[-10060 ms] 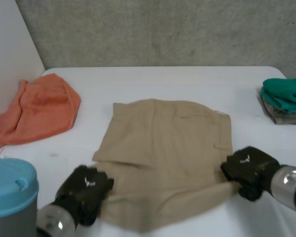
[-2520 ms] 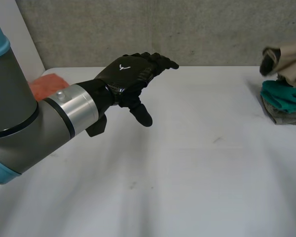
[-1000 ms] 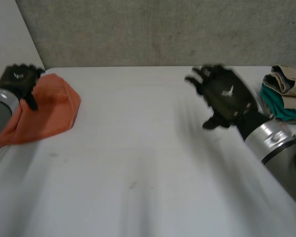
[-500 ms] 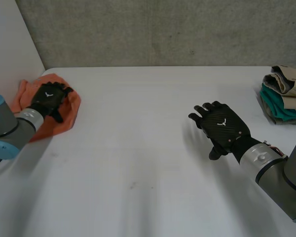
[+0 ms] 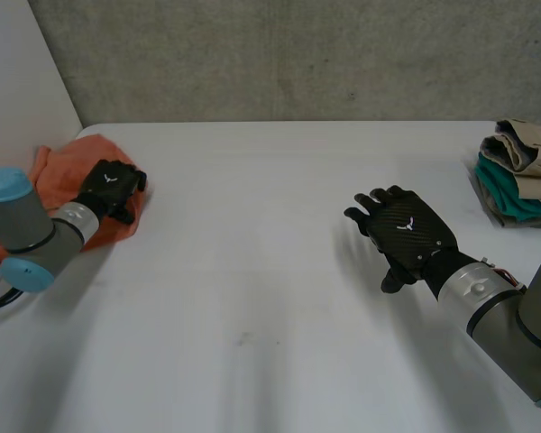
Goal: Fold the laundry.
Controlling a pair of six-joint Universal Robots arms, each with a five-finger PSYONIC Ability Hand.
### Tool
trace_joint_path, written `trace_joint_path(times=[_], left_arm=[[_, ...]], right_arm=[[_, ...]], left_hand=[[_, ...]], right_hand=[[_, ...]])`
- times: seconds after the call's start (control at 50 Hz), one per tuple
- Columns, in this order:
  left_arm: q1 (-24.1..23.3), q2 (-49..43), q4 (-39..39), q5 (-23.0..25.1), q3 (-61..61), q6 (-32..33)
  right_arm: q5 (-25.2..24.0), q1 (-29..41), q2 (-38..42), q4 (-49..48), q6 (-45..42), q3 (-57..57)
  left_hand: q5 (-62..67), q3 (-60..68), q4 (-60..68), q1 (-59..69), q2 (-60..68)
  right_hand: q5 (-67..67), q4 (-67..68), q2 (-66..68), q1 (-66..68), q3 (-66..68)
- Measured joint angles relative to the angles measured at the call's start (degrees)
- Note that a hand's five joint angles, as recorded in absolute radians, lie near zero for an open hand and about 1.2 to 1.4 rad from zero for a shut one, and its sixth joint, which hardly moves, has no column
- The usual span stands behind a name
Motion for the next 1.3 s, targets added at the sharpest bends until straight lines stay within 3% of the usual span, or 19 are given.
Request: trace_joint_path(times=[0.12, 0.2, 0.4, 0.46, 0.52, 0.7, 0.78, 0.84, 1.0, 1.06, 1.08, 1.1, 1.12, 1.3], left_arm=[[-0.04, -1.01, -0.16, -0.06, 0.75, 0.05], [-0.08, -1.62, -0.27, -0.29, 1.24, 0.41], [-1.15, -1.18, 0.12, -5.11, 0.99, 6.68], [-3.45, 2.2, 0.19, -8.39, -0.88, 8.75], [-5.02, 5.87, 0.16, -9.26, -3.05, 7.24], [-12.04, 24.53, 0.25, -8.58, -15.15, -13.53], [-13.36, 29.31, 1.94, -8.06, -17.66, -19.62], [-13.0, 29.72, 2.77, -8.0, -17.86, -19.93], [-9.14, 26.13, -1.11, -7.36, -18.75, -10.65], [-8.94, 25.95, -2.68, -7.12, -19.51, -9.49], [-9.06, 25.92, -3.76, -6.96, -20.36, -8.77], [-9.2, 25.95, -4.13, -6.9, -20.75, -8.52], [-9.29, 25.96, -4.3, -6.88, -20.95, -8.41], [-10.58, 25.74, -5.29, -6.72, -22.82, -7.72]], right_arm=[[0.0, 0.06, 0.02, 0.02, 0.01, 0.04], [-0.01, 0.08, 0.14, 0.02, 0.04, 0.06], [0.01, 0.06, 0.26, 0.08, 0.09, 0.06], [0.02, 0.02, 0.27, 0.15, 0.09, 0.0], [0.02, -0.01, 0.27, 0.17, 0.09, -0.01], [-0.04, -0.21, 0.26, 0.24, 0.09, 0.04], [-0.11, -0.26, 0.26, 0.27, 0.04, 0.06], [-0.15, -0.33, 0.26, 0.28, 0.0, 0.07], [-0.42, -1.22, 0.26, 0.29, -0.18, 0.15], [-0.47, -1.38, 0.26, 0.28, -0.22, 0.15], [-0.5, -1.47, 0.26, 0.29, -0.27, 0.15], [-0.51, -1.5, 0.26, 0.29, -0.29, 0.15], [-0.51, -1.51, 0.26, 0.29, -0.3, 0.15], [-0.53, -1.52, 0.26, 0.28, -0.35, 0.15]], left_hand=[[9.05, 9.19, 9.17, 9.49, 9.48], [26.34, 26.1, 26.4, 26.11, 26.81], [29.07, 30.43, 30.9, 27.16, 30.73], [29.07, 30.45, 30.9, 27.16, 30.8], [29.07, 30.46, 30.91, 27.16, 30.8], [29.07, 30.48, 30.92, 27.16, 30.81], [29.07, 30.5, 30.92, 27.16, 30.91], [29.07, 30.6, 30.92, 27.16, 30.93], [29.07, 30.63, 30.93, 27.16, 30.97], [25.76, 25.84, 25.8, 24.41, 25.97], [7.89, 7.71, 7.35, 3.67, 7.46], [7.89, 7.71, 7.35, 3.67, 7.46], [-3.64, -3.53, -4.07, -7.37, -4.22], [-7.82, -6.65, -7.94, -8.4, -7.51]], right_hand=[[0.0, 0.0, 0.0, 0.0, 0.0], [0.0, 0.0, 0.0, 0.0, 0.0], [0.0, 0.0, 0.0, 0.0, 0.0], [0.0, 0.0, 0.0, 0.0, 0.0], [0.0, 0.0, 0.0, 0.0, 0.0], [0.0, 0.0, 0.0, 0.0, 0.0], [0.0, 0.0, 0.0, 0.0, 0.0], [0.0, 0.0, 0.0, 0.0, 0.0], [0.0, 0.0, 0.0, 0.0, 0.0], [0.0, 0.0, 0.0, 0.0, 0.0], [0.0, 0.0, 0.0, 0.0, 0.0], [0.0, 0.0, 0.0, 0.0, 0.0], [0.0, 0.0, 0.0, 0.0, 0.0], [0.0, 0.0, 0.0, 0.0, 0.0]])
